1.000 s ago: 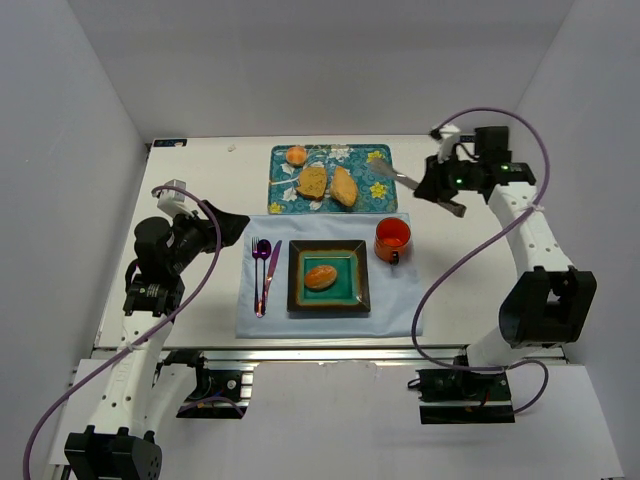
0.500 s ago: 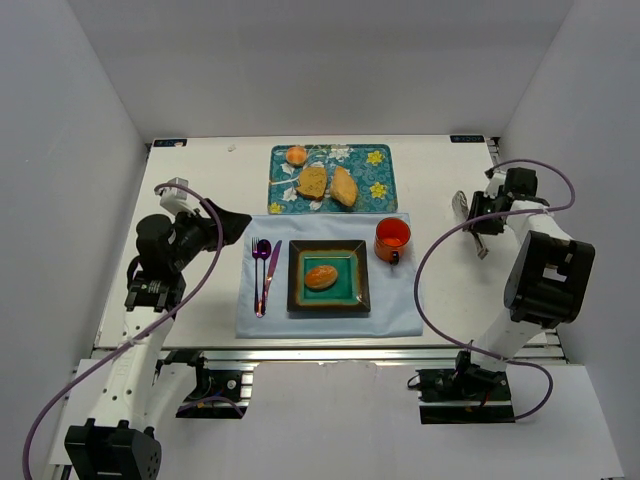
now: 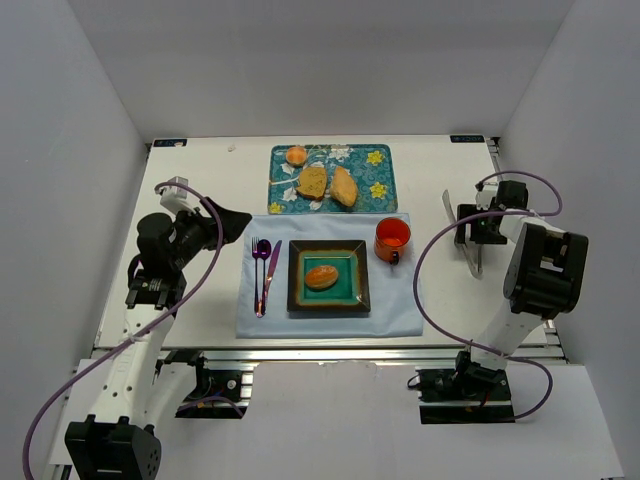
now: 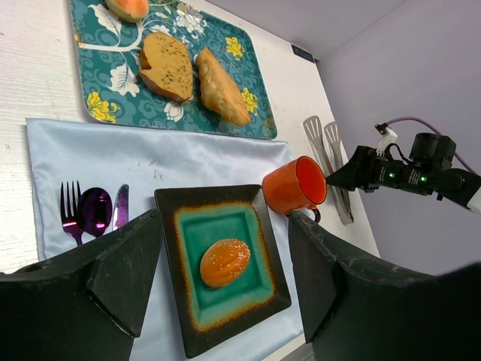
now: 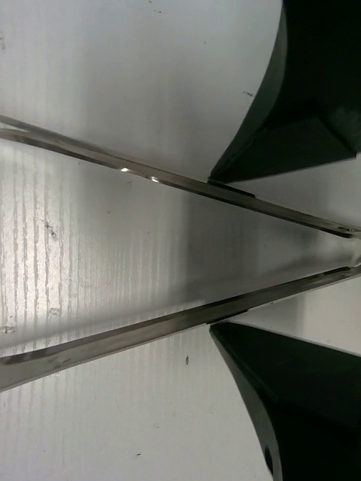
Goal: Place the bread
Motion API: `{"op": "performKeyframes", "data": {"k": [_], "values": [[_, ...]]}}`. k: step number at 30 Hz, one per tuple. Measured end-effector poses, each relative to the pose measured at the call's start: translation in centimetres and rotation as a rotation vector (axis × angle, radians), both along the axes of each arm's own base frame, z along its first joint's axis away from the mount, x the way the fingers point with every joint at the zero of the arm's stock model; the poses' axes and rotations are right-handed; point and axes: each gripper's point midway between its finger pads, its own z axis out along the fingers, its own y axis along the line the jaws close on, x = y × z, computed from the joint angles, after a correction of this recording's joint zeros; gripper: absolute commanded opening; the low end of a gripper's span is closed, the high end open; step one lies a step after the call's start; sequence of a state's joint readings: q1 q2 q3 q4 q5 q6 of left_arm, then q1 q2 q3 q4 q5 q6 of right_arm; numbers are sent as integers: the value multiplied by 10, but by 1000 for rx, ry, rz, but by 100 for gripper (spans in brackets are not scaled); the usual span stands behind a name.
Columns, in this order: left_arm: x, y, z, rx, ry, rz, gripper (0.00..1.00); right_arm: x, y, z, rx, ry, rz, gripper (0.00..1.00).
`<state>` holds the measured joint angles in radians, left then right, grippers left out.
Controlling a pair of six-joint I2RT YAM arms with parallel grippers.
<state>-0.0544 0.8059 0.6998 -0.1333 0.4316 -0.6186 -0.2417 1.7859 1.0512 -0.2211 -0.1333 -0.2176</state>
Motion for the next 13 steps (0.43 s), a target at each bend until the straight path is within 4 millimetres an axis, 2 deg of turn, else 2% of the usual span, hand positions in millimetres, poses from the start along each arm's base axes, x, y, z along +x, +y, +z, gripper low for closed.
{"op": "performKeyframes", "data": {"k": [3, 6, 9, 13], "values": [[0, 0, 0, 1, 2, 1, 77, -2, -2, 4, 1, 18, 14, 89], [0, 0, 0, 1, 2, 1, 77, 0, -5, 22, -6, 6, 31, 89], [0, 0, 0, 1, 2, 1, 77, 8, -6, 62, -25, -81, 45, 90], [0, 0, 0, 0, 0, 1, 77, 36, -6, 139, -38, -255, 46, 89]]}}
